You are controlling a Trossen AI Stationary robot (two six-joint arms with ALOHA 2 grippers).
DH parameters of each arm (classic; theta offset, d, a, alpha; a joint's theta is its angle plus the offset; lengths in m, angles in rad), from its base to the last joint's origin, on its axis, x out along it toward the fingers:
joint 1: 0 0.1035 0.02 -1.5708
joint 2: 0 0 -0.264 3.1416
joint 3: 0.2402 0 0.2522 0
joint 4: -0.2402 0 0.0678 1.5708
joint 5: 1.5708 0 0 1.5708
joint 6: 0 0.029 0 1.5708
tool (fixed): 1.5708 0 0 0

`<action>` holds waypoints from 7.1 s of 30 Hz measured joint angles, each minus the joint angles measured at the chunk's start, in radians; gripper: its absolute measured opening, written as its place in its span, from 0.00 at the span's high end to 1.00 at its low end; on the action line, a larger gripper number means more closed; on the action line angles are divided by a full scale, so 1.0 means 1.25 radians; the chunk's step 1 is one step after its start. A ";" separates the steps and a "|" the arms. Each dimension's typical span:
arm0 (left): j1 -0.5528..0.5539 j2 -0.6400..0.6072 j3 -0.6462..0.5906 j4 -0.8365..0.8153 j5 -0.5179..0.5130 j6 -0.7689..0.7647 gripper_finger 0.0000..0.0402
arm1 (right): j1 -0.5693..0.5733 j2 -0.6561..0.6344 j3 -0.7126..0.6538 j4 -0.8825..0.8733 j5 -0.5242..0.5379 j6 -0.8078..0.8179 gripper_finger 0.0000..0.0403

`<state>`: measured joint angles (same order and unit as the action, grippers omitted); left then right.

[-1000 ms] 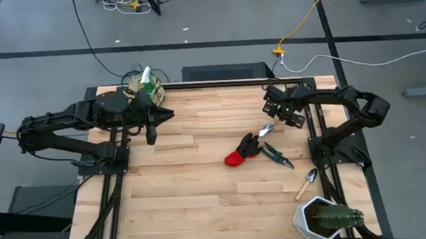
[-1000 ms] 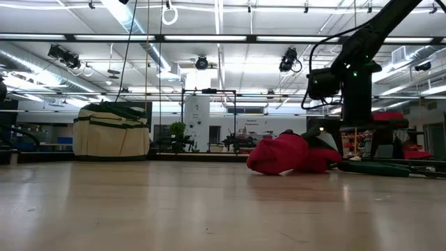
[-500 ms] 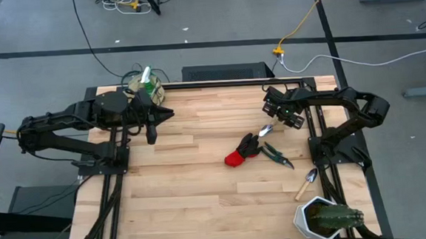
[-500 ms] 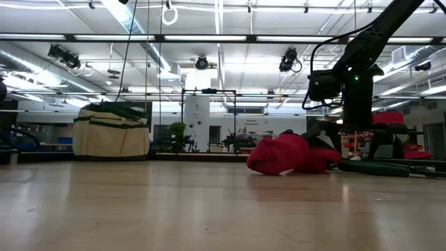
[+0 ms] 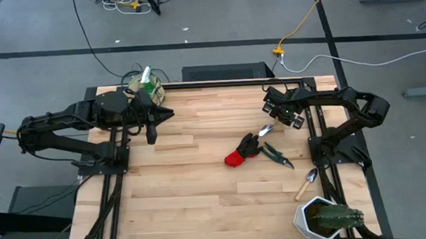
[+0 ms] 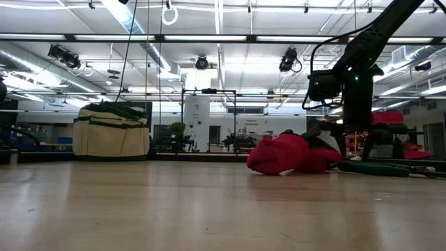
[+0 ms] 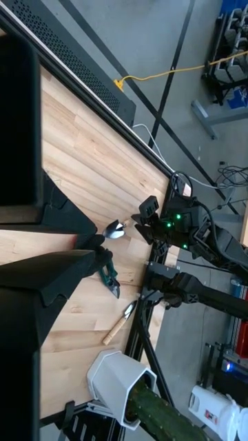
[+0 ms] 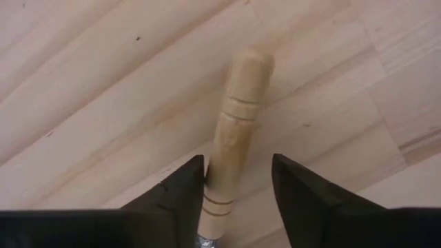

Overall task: Pick & Place Garden tools in Gardening bag
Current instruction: Put the top trowel into the gardening bag

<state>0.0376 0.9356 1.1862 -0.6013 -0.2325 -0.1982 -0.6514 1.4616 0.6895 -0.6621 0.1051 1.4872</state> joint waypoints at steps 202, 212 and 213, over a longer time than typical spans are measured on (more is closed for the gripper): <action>0.000 0.000 0.000 0.048 0.001 0.000 0.87 | 0.265 -0.252 0.359 0.654 -0.182 -1.032 0.86; 0.000 0.000 0.000 0.100 0.024 0.001 0.87 | 0.362 -0.252 0.359 0.654 -0.182 -1.037 0.86; 0.000 0.000 0.000 0.106 0.028 0.001 0.87 | 0.372 -0.252 0.359 0.654 -0.180 -1.037 0.86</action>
<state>0.0380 0.9354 1.1862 -0.4683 -0.1971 -0.1967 -0.1864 1.1462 1.1385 0.1555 -0.1201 0.1905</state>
